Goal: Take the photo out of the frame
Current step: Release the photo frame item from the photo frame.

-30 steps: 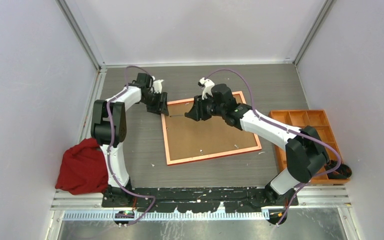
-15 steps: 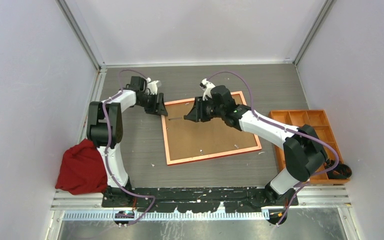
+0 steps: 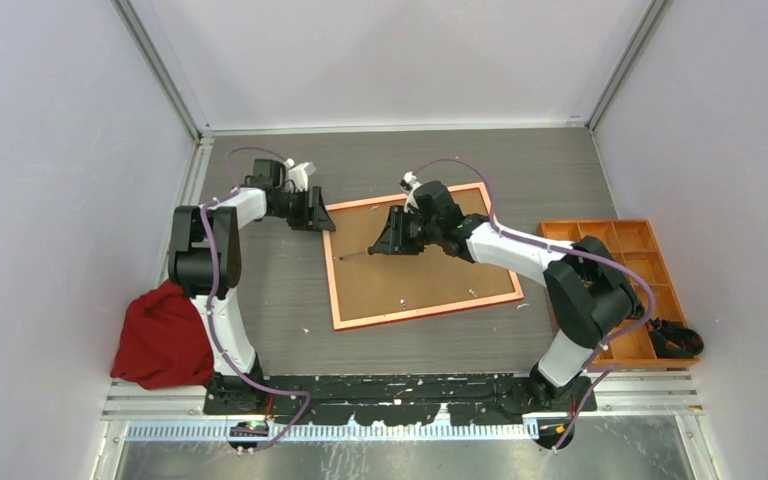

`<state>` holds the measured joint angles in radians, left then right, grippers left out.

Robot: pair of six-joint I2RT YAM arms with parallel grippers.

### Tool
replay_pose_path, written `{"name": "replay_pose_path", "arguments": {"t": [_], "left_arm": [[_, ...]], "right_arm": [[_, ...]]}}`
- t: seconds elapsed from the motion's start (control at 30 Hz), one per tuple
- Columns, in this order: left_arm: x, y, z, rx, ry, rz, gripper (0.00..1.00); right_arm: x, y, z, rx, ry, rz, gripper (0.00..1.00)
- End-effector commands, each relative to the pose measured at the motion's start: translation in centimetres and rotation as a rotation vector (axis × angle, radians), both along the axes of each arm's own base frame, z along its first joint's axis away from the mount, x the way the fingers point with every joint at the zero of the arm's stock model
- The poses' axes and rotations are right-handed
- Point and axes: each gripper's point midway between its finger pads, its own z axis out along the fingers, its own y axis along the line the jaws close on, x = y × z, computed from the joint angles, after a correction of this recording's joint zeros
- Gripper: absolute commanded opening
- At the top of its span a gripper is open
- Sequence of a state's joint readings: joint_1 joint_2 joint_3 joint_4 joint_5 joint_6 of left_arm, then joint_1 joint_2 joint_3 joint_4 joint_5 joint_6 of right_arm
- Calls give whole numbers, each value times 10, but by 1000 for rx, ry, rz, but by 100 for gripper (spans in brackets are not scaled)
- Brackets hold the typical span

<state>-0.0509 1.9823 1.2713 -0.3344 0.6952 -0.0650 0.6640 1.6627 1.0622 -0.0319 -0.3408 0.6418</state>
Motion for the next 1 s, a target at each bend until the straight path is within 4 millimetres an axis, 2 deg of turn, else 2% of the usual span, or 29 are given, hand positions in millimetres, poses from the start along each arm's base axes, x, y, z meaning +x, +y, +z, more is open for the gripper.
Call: {"name": "replay_pose_path", "arguments": {"t": [0.0, 0.23, 0.5, 0.97], "left_arm": [[7, -5, 18, -57, -49, -5, 54], [6, -4, 14, -80, -12, 7, 53], [5, -3, 2, -89, 61, 26, 50], [6, -4, -5, -92, 107, 35, 45]], "right_arm": [[6, 9, 14, 46, 9, -17, 1], [6, 10, 12, 44, 32, -22, 1], [3, 12, 29, 84, 37, -16, 1], [8, 21, 15, 87, 84, -19, 1]]}}
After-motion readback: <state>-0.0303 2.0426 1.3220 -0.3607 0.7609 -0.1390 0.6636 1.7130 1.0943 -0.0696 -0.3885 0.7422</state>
